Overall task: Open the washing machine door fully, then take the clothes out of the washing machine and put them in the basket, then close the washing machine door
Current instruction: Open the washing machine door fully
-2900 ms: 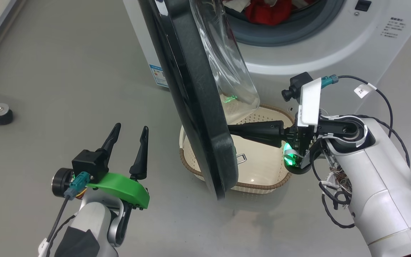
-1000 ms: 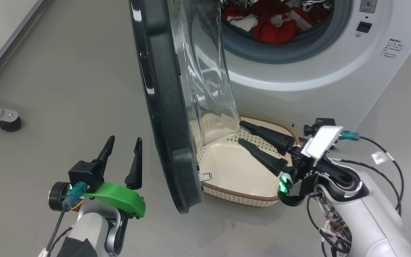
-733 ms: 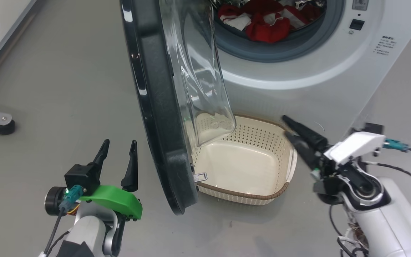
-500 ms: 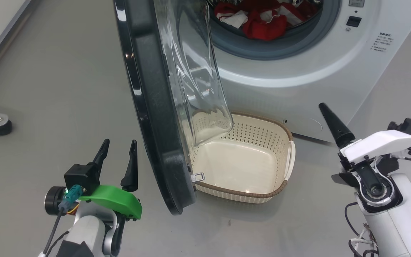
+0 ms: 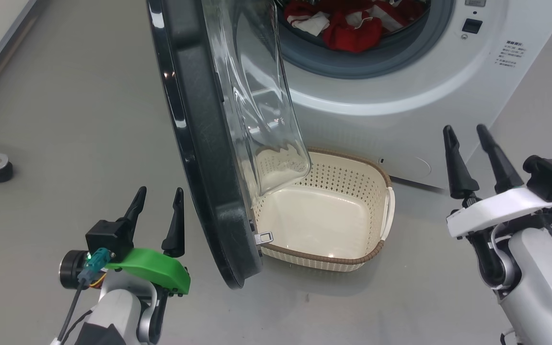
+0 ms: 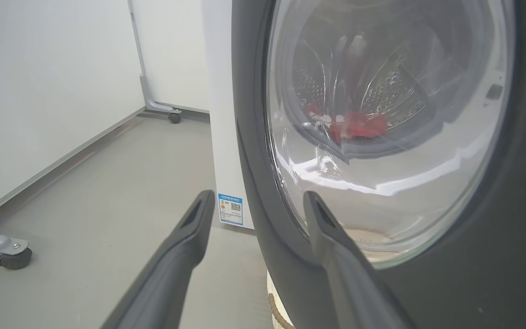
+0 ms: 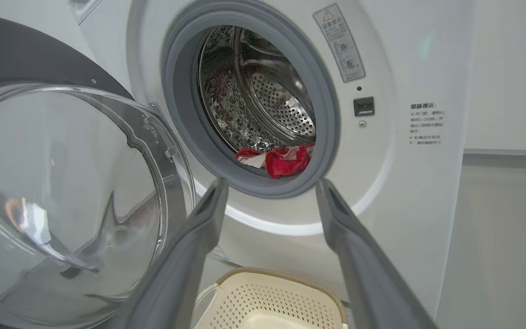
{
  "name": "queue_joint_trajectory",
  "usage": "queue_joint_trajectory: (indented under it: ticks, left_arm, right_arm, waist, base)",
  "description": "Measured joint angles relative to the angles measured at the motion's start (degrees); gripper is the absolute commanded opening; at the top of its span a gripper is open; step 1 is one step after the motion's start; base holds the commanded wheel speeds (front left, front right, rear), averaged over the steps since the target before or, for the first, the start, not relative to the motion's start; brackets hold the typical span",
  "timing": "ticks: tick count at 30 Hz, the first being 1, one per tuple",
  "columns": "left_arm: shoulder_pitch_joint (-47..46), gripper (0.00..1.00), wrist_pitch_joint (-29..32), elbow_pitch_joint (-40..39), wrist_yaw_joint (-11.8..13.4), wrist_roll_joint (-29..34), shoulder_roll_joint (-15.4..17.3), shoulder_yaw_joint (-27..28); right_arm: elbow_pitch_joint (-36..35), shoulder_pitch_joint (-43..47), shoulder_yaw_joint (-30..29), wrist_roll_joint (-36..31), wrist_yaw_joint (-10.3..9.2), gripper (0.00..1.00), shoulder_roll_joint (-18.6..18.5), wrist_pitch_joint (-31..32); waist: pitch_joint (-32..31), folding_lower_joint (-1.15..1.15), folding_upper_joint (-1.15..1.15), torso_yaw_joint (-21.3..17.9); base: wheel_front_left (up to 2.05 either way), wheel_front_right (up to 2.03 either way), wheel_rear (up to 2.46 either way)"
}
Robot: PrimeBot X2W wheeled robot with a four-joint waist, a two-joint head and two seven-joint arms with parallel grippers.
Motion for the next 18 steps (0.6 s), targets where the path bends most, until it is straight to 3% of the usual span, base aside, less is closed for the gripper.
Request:
queue_joint_trajectory:
  ticks: [1, 7, 12, 18]
  left_arm:
    - [0.0, 1.00, 0.0, 0.0, 0.0, 0.0, 0.0, 0.0]
    - [0.0, 1.00, 0.0, 0.2, -0.1, 0.0, 0.0, 0.0]
    - [0.0, 1.00, 0.0, 0.3, -0.1, 0.0, 0.0, 0.0]
    - [0.0, 1.00, 0.0, 0.3, -0.1, 0.0, 0.0, 0.0]
  right_arm:
    - [0.1, -0.9, 0.7, -3.8, -0.99, 1.00, -0.5, -3.2]
    - [1.1, -1.9, 2.5, -11.1, -4.20, 1.00, -0.3, -2.0]
    - [2.8, -1.7, 2.3, -12.7, -6.55, 1.00, 1.3, -1.7]
    - [2.2, -1.5, -0.2, -15.4, -7.64, 1.00, 2.8, -1.5]
  waist:
    - [0.0, 0.00, 0.00, 0.0]
    - [0.1, 0.00, 0.00, -0.1]
    - [-0.1, 0.00, 0.00, -0.1]
    - [-0.4, 0.00, 0.00, -0.2]
  base:
    - [0.00, 0.00, 0.00]
    - [0.00, 0.00, 0.00]
    - [0.00, 0.00, 0.00]
    - [0.00, 0.00, 0.00]
